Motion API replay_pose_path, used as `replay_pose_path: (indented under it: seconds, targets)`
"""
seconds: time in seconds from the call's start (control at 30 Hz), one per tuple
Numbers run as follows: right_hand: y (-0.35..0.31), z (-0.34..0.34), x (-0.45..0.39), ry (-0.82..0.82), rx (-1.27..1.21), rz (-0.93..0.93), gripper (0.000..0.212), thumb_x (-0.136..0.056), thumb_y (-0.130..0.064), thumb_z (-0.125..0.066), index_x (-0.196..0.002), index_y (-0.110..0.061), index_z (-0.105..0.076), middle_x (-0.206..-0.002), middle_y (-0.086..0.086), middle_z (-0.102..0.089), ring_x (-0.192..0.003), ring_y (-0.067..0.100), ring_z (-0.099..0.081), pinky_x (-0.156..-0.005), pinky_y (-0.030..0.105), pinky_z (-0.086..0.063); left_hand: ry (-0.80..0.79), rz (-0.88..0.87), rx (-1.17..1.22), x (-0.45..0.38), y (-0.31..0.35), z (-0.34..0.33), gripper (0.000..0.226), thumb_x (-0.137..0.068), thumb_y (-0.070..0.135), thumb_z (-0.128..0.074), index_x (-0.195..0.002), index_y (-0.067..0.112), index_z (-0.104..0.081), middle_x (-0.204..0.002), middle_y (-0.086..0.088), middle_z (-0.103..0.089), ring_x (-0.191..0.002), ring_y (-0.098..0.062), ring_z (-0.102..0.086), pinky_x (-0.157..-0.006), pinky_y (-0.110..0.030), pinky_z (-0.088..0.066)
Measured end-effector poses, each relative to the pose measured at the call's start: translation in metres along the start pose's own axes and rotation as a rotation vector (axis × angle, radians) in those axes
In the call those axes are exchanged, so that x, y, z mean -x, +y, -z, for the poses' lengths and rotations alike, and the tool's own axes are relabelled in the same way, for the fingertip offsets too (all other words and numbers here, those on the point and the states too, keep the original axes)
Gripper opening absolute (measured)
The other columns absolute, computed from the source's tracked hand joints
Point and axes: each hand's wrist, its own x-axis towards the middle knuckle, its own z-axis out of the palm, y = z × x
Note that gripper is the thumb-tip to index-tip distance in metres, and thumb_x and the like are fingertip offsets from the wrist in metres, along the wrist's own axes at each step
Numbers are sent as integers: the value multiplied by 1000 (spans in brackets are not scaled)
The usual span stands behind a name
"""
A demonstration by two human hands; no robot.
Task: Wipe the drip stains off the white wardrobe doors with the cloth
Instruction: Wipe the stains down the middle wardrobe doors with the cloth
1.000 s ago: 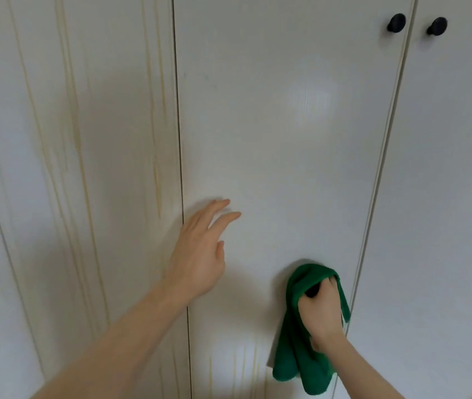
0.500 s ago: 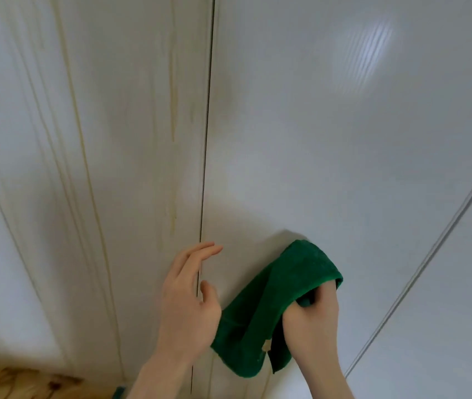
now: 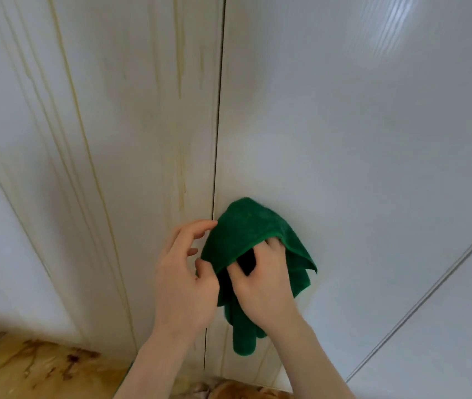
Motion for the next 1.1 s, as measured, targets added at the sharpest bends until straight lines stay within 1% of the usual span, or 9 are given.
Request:
replay_pose_path:
  seconds: [0.17, 0.33, 0.43, 0.57, 0.67, 0.77, 0.93, 1.03, 1.1]
  targets:
    - [31, 16, 18, 13, 131, -49, 21, -88, -18, -68, -108, -26, -69, -109, -10, -65, -105, 10, -53, -95, 37, -44, -64, 29, 0, 5, 9, -11, 70, -80, -17, -51, -121, 39, -60, -121, 28, -53, -119, 2, -51, -94, -8, -42]
    - [54, 58, 40, 198, 128, -182, 31, -80, 4, -69, -97, -21, -61, -108, -5, -55, -101, 5, -45, -90, 23, -40, -99, 0, -8, 12, 20, -23, 70, -80, -18, -51, -120, 40, -59, -121, 29, -52, -117, 2, -51, -90, -13, -42]
    - [65, 90, 48, 323, 154, -315, 40, -74, 14, -66, -89, -21, -52, -104, -4, -46, -100, 13, -42, -92, 39, -45, -123, -14, 28, 17, 26, -29, 71, -79, -20, -49, -119, 37, -60, -121, 28, -53, -119, 0, -51, -90, -8, -40]
    - [87, 134, 56, 510, 189, -493, 29, -70, 16, -59, -85, -9, -52, -101, 10, -53, -102, 35, -50, -99, 58, -46, -169, -28, 6, 24, 27, -37, 71, -76, -20, -49, -118, 36, -62, -120, 29, -55, -117, 3, -51, -89, -4, -38]
    - [96, 157, 60, 586, 143, -579, 20, -69, 3, -53, -77, -14, -44, -91, 11, -54, -91, 34, -52, -88, 50, -48, -220, -25, -27, 30, 23, -44, 72, -75, -19, -49, -117, 38, -61, -119, 29, -54, -116, 5, -50, -87, -7, -39]
    - [93, 159, 60, 591, 77, -613, 15, -64, -13, -47, -74, -21, -38, -87, 4, -51, -87, 28, -48, -81, 43, -41, -262, -4, -31, 33, 18, -48, 72, -74, -19, -48, -116, 38, -61, -119, 27, -54, -116, 3, -51, -86, -12, -40]
    - [65, 149, 47, 648, -18, -620, 32, -73, 7, -53, -71, -21, -38, -86, 4, -46, -92, 42, -53, -86, 58, -50, -362, 49, -69, 34, 9, -51, 65, -77, -12, -51, -114, 40, -61, -114, 29, -54, -109, 7, -50, -81, -12, -42]
    - [49, 134, 38, 644, -76, -568, 28, -72, -1, -55, -74, -25, -42, -92, 11, -52, -89, 37, -55, -83, 53, -51, -493, 85, -127, 39, 3, -48, 56, -78, -4, -53, -109, 42, -60, -108, 30, -56, -102, 6, -53, -78, -15, -45]
    - [37, 118, 32, 629, -134, -541, 30, -73, -3, -57, -80, -29, -45, -102, 14, -55, -93, 35, -57, -88, 56, -53, -605, 112, -184, 42, -1, -45, 47, -79, 1, -54, -103, 41, -60, -103, 26, -59, -97, 3, -56, -76, -15, -46]
